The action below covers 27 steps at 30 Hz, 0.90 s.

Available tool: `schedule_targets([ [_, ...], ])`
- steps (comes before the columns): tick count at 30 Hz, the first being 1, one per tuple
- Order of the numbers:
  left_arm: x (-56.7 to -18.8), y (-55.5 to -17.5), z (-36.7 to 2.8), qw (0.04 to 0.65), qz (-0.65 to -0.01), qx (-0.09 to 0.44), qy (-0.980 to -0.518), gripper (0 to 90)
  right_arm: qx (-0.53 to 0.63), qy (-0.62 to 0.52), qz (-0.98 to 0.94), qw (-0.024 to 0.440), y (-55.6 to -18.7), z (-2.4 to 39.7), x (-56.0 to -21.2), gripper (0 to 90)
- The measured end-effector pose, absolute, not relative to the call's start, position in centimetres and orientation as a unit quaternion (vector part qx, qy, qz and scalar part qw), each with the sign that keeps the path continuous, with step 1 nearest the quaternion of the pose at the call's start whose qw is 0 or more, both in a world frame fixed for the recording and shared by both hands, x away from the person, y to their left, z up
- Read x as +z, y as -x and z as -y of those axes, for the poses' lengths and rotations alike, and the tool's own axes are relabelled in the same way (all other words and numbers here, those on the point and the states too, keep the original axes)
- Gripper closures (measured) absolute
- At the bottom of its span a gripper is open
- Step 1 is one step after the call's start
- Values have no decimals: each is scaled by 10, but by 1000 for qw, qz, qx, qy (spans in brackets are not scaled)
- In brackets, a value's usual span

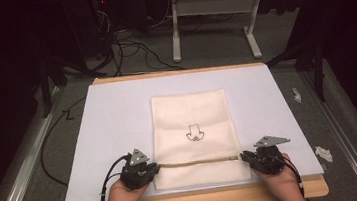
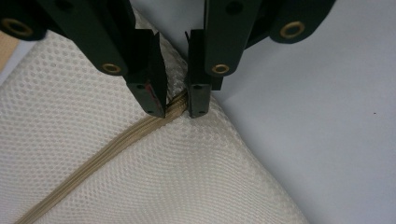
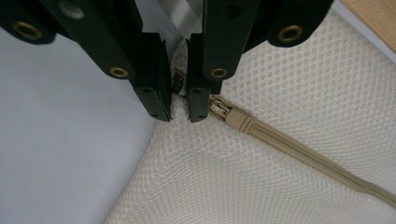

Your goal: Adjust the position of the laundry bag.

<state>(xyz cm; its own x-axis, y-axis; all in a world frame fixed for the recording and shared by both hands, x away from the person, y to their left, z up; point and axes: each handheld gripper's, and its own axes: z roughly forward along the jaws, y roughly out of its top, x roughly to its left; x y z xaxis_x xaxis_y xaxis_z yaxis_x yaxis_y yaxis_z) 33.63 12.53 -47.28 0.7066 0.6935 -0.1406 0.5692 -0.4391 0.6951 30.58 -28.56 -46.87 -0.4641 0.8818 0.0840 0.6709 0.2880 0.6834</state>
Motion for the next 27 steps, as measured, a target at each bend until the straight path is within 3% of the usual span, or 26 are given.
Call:
schedule_targets([
  [4,-473,-336,-127,381,-383,78,-838,736,328,-495,-788,162,-306,284,-470,772],
  [7,-471,-335,-128,390,-385,88,-832,646,326,-496,-788,162,-305,286,-469,698],
  [8,-469,-335,-128,396,-384,96,-829,576,337,-499,-781,163,-304,290,-472,658],
  [10,-466,-334,-130,418,-385,100,-816,558,347,-504,-775,159,-303,293,-474,641],
  [12,-461,-333,-133,452,-390,103,-796,492,367,-512,-763,143,-306,300,-474,565],
  [15,-460,-331,-134,462,-390,111,-789,459,377,-509,-760,143,-306,300,-472,560],
  [22,-459,-332,-136,485,-392,105,-775,418,354,-492,-780,155,-309,286,-476,606],
  [23,-457,-331,-135,488,-389,107,-774,426,351,-489,-782,161,-308,284,-476,627],
  [24,-454,-330,-134,489,-385,111,-775,424,354,-488,-783,153,-308,283,-475,710],
  [25,-452,-328,-133,493,-381,115,-773,424,354,-488,-783,153,-308,283,-475,710],
  [27,-446,-326,-131,503,-376,114,-770,419,356,-488,-784,146,-308,284,-475,794],
])
